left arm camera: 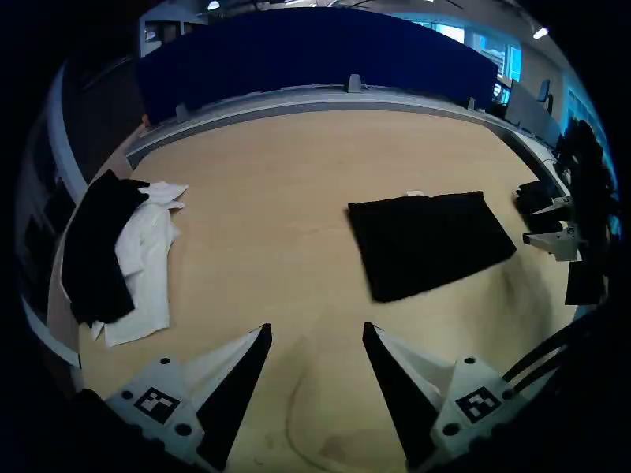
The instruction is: Fold towel
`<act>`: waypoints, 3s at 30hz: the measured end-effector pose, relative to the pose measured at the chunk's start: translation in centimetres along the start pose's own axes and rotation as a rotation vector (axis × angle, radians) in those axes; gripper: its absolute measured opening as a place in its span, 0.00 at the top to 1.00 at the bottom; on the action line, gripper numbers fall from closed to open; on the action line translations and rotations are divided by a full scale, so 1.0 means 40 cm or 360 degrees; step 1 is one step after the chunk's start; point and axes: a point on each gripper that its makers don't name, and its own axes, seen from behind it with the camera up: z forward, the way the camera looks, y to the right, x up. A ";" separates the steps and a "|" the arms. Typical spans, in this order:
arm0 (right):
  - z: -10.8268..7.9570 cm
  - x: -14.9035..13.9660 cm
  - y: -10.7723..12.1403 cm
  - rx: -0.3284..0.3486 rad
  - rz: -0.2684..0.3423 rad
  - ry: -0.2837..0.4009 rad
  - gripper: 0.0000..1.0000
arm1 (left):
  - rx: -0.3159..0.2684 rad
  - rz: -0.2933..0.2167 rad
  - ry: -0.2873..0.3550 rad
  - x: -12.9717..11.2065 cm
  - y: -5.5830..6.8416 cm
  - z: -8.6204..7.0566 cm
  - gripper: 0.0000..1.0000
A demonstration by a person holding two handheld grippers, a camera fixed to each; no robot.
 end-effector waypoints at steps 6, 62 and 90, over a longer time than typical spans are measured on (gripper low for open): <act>0.007 -0.006 -0.045 0.0107 -0.0099 -0.0026 0.14 | 0.0038 -0.0036 -0.0008 -0.038 -0.028 -0.030 0.15; 0.073 -0.101 -0.030 0.0198 -0.0215 -0.0219 0.97 | 0.0094 -0.0179 -0.0054 -0.146 -0.100 -0.100 0.15; -0.020 0.268 -0.144 0.0219 -0.0470 0.0118 0.97 | 0.0030 -0.0279 0.0000 -0.121 -0.072 -0.141 0.15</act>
